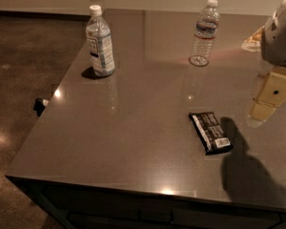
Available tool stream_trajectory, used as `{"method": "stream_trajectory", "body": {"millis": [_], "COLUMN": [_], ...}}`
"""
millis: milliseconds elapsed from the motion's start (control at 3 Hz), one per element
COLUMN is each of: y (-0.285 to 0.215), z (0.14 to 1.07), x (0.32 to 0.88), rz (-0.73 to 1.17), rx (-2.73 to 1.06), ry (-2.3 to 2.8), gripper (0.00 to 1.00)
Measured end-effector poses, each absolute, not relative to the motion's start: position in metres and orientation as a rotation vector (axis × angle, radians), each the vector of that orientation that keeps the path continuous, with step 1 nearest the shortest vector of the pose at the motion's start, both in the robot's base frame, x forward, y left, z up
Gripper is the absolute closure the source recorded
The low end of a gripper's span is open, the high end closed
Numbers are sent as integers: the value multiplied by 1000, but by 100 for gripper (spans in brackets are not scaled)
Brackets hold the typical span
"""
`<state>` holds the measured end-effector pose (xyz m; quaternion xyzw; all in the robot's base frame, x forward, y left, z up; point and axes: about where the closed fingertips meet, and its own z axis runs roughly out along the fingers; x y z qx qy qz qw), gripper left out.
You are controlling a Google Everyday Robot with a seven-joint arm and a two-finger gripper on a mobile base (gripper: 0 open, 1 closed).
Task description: Move water bottle near blue plastic bottle
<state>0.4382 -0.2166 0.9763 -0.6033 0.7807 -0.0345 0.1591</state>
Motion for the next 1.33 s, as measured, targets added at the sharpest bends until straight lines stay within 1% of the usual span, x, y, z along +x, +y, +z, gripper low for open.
{"method": "stream_trajectory", "body": {"millis": [333,667,1333], "y": [-217,-215,-209], "z": [976,980,987], "x": [438,451,508], "rz": [-99,-97,-43], "rx": [-1724,-1702,-1613], "ry": [2231,2236,2229], "gripper": [0,0,0]}}
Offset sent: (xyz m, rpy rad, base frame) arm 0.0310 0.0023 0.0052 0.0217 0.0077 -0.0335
